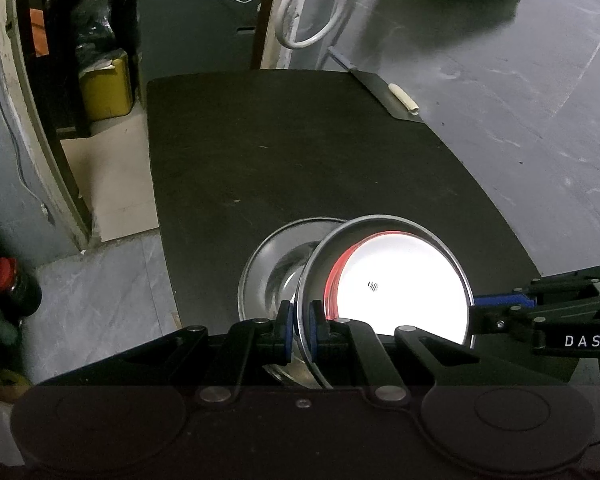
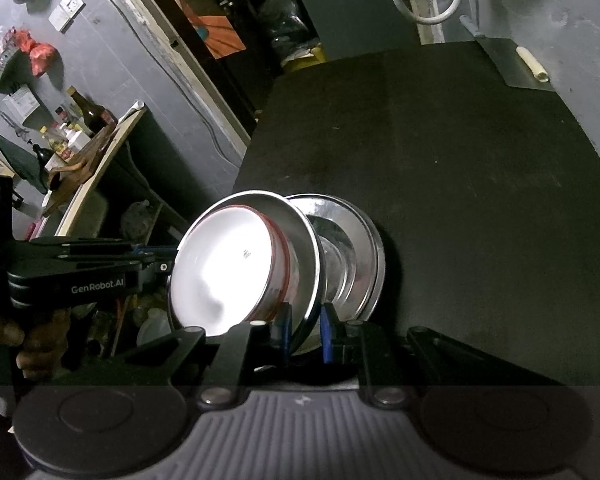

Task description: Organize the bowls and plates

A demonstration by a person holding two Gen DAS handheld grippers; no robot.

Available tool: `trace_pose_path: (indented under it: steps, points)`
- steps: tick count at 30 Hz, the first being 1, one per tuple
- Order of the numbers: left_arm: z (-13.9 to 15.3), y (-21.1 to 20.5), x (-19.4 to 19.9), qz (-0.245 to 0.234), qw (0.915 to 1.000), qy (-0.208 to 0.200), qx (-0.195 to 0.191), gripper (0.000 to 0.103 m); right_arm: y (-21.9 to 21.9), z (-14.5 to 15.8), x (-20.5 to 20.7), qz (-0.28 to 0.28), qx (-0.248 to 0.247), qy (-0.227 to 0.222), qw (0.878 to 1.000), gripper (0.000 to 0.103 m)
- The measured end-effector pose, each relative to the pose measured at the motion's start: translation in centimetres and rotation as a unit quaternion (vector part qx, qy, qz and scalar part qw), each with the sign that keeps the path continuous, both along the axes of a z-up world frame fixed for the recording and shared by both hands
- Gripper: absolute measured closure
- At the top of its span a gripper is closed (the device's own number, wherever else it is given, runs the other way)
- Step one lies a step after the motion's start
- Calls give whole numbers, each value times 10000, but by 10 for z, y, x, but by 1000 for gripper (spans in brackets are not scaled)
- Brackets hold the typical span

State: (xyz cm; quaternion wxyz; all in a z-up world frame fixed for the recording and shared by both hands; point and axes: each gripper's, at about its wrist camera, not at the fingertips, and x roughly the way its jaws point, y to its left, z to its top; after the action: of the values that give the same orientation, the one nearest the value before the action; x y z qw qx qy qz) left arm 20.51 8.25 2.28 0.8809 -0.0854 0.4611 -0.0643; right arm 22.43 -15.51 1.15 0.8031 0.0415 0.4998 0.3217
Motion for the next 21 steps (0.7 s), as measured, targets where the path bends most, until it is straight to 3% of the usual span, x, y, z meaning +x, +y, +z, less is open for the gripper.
trace_pose_path:
  steps: [21]
  points:
    - [-5,5,10,47,10000,54,9,97,12,-7,14,-3,-52,38,10000,85]
